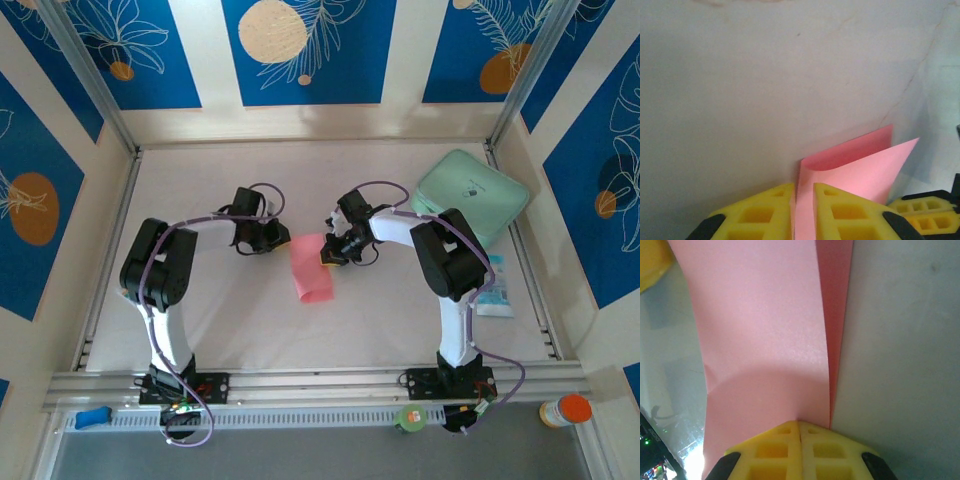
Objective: Fold a paper plane with a square sheet of paper (pick it up from the middle)
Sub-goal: First fold the square sheet of paper in half at the center of the table.
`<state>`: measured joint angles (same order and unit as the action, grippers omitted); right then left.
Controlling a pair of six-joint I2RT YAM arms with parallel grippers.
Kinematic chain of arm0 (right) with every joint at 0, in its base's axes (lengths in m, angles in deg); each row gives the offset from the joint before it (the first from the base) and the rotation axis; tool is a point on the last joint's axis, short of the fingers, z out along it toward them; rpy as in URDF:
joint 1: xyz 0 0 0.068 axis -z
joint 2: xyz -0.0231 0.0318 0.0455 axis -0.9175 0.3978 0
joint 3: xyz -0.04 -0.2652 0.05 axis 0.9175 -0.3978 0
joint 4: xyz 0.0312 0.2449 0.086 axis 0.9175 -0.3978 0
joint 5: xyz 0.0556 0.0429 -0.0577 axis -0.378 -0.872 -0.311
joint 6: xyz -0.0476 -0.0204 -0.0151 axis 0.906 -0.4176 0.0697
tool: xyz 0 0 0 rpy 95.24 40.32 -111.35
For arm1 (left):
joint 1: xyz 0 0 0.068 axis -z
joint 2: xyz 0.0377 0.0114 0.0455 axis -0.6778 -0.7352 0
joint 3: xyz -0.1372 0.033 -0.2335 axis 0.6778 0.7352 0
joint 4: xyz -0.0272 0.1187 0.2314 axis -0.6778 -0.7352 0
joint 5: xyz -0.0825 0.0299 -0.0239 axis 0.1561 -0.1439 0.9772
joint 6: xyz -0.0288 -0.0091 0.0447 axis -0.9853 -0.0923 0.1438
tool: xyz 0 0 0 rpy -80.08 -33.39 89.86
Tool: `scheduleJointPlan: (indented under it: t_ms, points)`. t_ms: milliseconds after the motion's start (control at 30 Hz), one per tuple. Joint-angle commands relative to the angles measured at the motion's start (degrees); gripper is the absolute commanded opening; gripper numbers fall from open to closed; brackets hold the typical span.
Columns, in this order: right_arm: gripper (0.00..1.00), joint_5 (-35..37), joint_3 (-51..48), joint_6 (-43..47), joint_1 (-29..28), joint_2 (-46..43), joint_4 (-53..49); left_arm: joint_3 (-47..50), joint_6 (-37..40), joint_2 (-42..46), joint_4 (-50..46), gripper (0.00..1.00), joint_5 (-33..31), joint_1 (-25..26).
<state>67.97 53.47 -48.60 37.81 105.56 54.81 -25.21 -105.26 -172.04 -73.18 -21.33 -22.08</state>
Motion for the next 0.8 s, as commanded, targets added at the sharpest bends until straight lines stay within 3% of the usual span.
scheduleJointPlan:
  t_ms: [0, 200, 333, 600, 767]
  points:
    - [0.0, 16.2, -4.4, 1.0, 1.0, 8.2, -9.0, -1.1, -0.5, 2.4, 0.7, 0.17, 1.3, 2.3]
    - [0.0, 15.5, -4.6, 0.8, 1.0, 8.5, -8.8, -1.7, -3.6, -1.3, 4.3, 0.17, 2.1, 3.5]
    - [0.0, 15.7, -4.7, 0.7, 1.0, 8.3, -8.9, -2.6, -2.5, -3.4, 1.7, 0.17, -2.0, 3.2]
    - [0.0, 17.0, -4.8, 0.5, 1.0, 7.9, -9.1, -1.7, -1.0, -5.0, 0.6, 0.17, -4.7, -2.2]
    - [0.0, 17.2, -5.0, 0.2, 1.0, 7.9, -8.8, -5.6, 2.6, -4.3, -5.1, 0.18, -5.7, -4.9]
